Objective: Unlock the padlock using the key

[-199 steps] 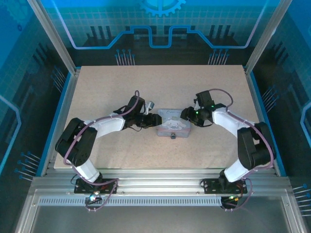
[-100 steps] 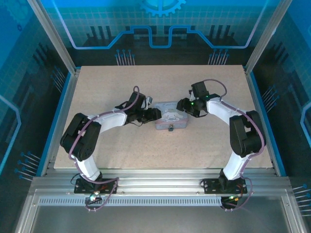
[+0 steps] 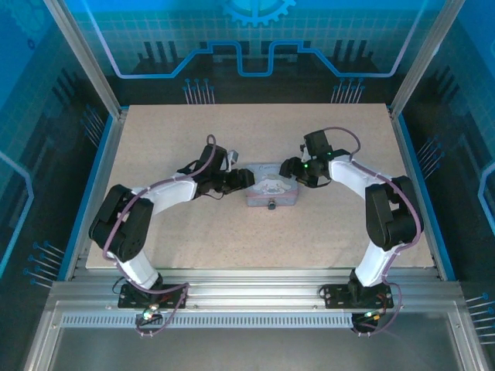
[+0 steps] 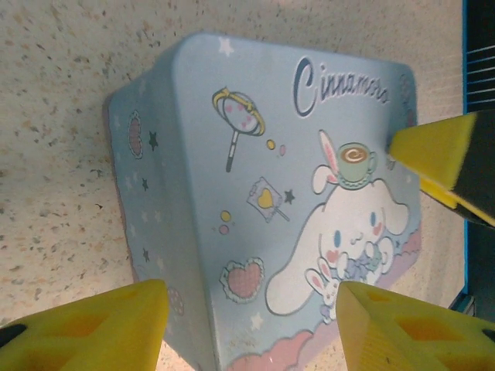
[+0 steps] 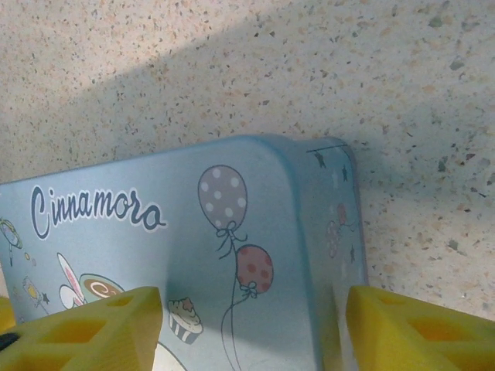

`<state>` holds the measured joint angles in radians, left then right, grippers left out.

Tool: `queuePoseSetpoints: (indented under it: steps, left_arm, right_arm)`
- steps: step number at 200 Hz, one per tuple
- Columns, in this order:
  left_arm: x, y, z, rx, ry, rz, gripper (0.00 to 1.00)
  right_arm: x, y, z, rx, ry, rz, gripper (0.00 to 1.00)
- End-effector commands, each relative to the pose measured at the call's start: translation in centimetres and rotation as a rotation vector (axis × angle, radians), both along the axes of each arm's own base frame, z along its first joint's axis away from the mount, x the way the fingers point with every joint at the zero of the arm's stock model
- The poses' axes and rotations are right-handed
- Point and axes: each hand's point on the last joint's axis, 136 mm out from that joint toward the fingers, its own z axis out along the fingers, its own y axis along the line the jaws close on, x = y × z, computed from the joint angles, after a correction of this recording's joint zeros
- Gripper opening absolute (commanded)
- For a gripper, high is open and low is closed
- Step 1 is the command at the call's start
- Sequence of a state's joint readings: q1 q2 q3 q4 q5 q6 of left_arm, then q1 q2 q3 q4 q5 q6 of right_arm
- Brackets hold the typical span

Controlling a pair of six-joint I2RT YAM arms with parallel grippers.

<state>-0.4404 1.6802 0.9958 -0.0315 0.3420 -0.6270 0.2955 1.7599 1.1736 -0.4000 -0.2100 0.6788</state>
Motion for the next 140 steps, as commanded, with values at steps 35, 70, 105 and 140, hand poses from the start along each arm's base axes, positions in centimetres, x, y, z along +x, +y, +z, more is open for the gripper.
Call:
queuePoseSetpoints:
  steps: [35, 70, 105, 140]
  left_arm:
    - [-2.2, 4.6, 0.6, 0.166, 0.007, 0.095, 0.59]
    - [-3.1, 8.5, -0.3, 0.375, 0.073, 0.19, 0.52]
    - [-2.1, 9.7, -1.8, 0.466, 0.131, 0.254, 0.45]
    - [0.3, 9.9, -3.0, 0.537, 0.156, 0.292, 0.39]
  right_arm:
    - [-0.4, -1.3, 4.2, -0.068, -0.078, 0.013, 0.66]
    - [-2.9, -2.0, 6.3, -0.122, -0.132, 0.047, 0.64]
    - [-6.6, -0.9, 7.3, -0.148, -0.167, 0.122, 0.64]
    - [-10.2, -0.5, 7.1, -0.148, -0.167, 0.157, 0.64]
